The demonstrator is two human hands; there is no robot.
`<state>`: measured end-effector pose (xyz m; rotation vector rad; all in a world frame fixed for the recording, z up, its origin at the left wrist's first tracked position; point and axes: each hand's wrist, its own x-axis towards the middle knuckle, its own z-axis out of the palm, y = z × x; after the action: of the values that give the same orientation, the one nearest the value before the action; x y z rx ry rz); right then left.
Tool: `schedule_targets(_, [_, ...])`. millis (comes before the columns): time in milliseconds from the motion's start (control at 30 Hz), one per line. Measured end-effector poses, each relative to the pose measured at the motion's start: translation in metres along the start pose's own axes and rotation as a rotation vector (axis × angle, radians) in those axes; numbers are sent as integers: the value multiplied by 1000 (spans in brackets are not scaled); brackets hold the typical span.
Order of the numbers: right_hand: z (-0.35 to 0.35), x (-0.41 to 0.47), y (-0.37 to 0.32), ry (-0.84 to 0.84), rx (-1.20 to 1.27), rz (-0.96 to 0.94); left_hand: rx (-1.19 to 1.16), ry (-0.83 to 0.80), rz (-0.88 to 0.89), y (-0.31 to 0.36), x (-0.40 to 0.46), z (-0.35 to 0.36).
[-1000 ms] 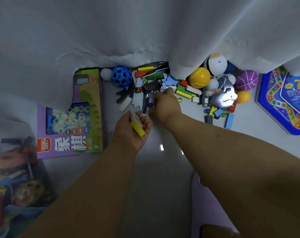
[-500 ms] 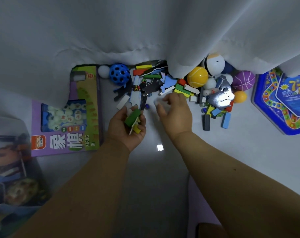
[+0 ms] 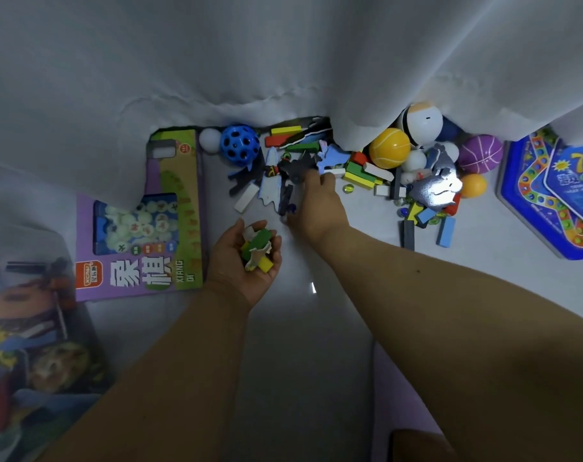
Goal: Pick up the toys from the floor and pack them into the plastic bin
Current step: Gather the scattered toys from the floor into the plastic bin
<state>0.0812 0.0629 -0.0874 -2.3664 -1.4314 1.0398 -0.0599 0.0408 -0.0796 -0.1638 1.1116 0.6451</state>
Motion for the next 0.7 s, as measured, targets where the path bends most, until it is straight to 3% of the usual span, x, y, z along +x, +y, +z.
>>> schedule_targets(300, [-5, 23, -3, -60, -270, -205, -2, 18, -4, 5, 3, 1])
schedule_targets(500, [-4, 7, 7, 33, -9, -145, -77, 18, 26, 10, 7, 3])
schedule_targets(600, [-11, -21, -8, 87, 170, -357, -130, -33, 41, 8, 8, 8])
schedule_targets(700, [-13, -40, -24, -31, 138, -556, -227, -128, 31, 6, 7, 10])
